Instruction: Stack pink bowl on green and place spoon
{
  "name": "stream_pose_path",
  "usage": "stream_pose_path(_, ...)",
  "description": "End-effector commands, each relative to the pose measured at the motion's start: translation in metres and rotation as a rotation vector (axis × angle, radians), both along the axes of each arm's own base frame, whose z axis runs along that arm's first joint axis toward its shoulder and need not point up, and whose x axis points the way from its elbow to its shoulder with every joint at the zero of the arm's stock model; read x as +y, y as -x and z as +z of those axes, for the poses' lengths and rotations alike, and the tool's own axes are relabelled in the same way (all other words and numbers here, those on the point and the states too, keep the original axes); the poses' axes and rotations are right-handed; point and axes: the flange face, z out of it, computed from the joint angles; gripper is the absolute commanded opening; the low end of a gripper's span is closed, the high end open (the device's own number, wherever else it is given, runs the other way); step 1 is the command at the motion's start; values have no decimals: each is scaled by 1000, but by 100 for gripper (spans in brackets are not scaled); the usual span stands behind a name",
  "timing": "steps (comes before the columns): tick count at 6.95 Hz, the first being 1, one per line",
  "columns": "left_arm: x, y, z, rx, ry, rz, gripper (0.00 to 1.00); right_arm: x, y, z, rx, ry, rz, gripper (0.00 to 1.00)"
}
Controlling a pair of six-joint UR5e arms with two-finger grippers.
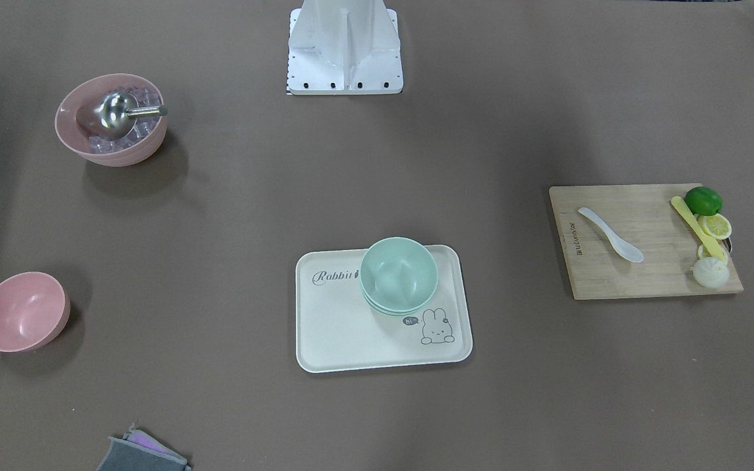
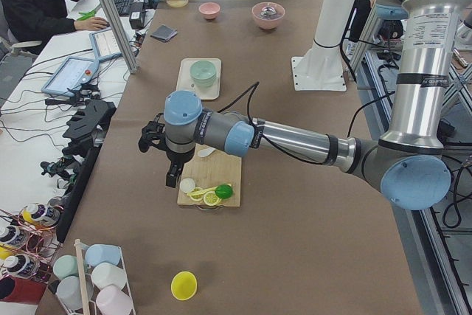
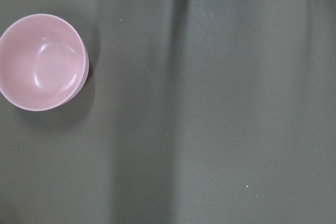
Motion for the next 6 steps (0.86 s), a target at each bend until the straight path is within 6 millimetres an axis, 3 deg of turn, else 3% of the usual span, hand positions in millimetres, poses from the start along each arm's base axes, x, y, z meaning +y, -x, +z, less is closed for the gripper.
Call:
stream_pose_path(1,-9,-23,-14,17,20,-3,98,-34,28,-31,5,-78,-50,100)
stream_pose_path(2,-12,-32,-18,19,23,3,98,-38,36,-40,-14,-140,-61,100)
stream_pose_path(3,-13,-36,-22,15,-4,11,98,-48,64,-45,-32,-123,-54,100)
stream_pose_path(4,-13,-36,-20,21,-22,2,98,-68,89,-65,-54,-88,-18,100)
stream_pose_path(6,-15,-42,-25,42,14,-40,98,-99,164,-67,-27,-50,33,100)
